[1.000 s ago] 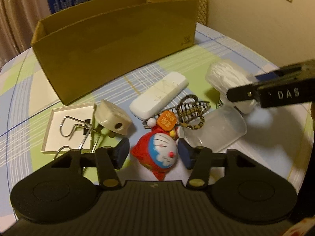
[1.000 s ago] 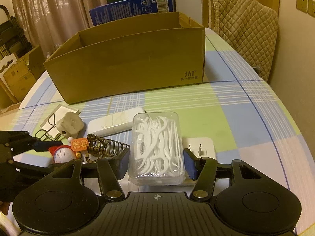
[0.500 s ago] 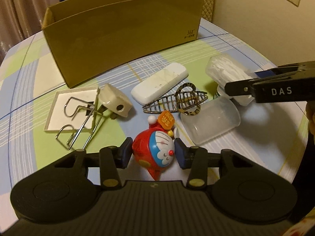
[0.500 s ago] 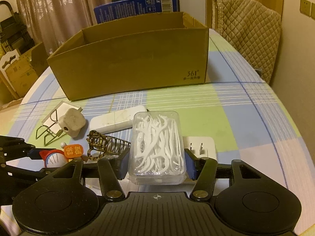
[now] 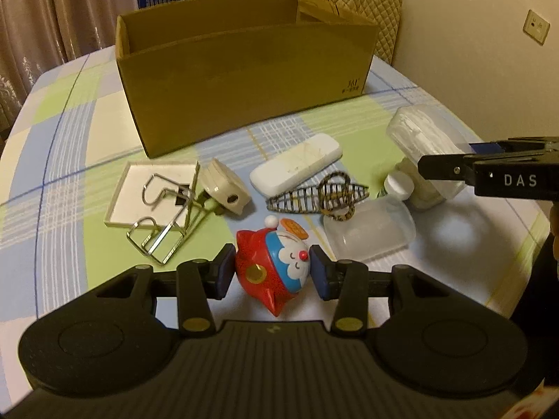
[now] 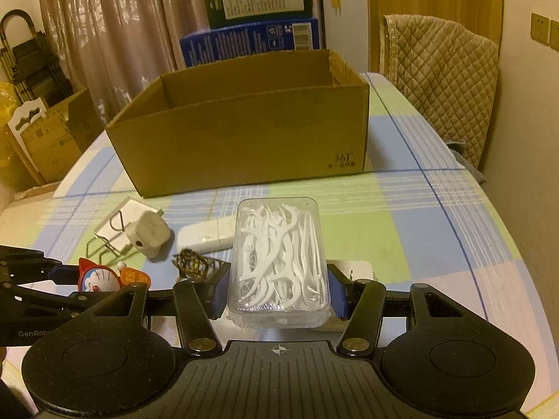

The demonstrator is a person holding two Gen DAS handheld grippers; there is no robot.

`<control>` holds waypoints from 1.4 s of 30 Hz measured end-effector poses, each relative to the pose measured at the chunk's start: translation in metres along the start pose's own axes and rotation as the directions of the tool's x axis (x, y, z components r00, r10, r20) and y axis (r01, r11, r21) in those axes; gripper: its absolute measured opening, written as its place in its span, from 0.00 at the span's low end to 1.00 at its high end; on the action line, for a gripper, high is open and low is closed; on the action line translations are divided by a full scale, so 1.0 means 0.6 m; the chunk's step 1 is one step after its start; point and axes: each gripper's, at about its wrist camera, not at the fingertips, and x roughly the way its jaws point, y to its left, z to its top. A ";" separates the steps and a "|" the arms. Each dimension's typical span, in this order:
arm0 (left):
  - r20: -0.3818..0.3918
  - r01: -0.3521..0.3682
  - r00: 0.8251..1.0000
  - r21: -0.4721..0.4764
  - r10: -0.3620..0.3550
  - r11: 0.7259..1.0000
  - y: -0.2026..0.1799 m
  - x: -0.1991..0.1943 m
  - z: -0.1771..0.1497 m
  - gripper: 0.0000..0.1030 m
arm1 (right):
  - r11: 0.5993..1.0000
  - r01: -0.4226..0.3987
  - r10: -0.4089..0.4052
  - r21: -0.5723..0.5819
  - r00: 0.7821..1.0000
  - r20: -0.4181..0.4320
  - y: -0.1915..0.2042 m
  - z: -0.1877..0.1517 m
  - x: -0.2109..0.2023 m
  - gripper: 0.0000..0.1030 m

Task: Organize rigid objects
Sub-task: 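Lift both held items and carry them over the open cardboard box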

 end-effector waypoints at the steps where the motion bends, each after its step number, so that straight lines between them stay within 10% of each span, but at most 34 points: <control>1: 0.007 -0.002 1.000 -0.002 0.002 1.000 0.001 -0.005 0.006 0.39 | 1.000 -0.003 0.003 -0.001 1.000 0.007 0.000 0.005 -0.003 0.51; 13: 0.161 -0.031 0.986 -0.043 0.038 0.999 0.034 -0.065 0.168 0.39 | 0.997 -0.060 0.065 -0.045 0.990 0.127 -0.008 0.149 -0.017 0.51; 23: 0.203 -0.096 0.974 -0.043 0.103 0.994 0.071 -0.004 0.324 0.39 | 0.994 -0.073 0.082 -0.076 0.988 0.128 -0.027 0.318 0.099 0.51; 42: 0.120 -0.122 0.984 -0.072 0.130 0.990 0.112 0.120 0.345 0.39 | 0.994 -0.073 0.072 -0.080 0.997 -0.011 -0.048 0.328 0.248 0.51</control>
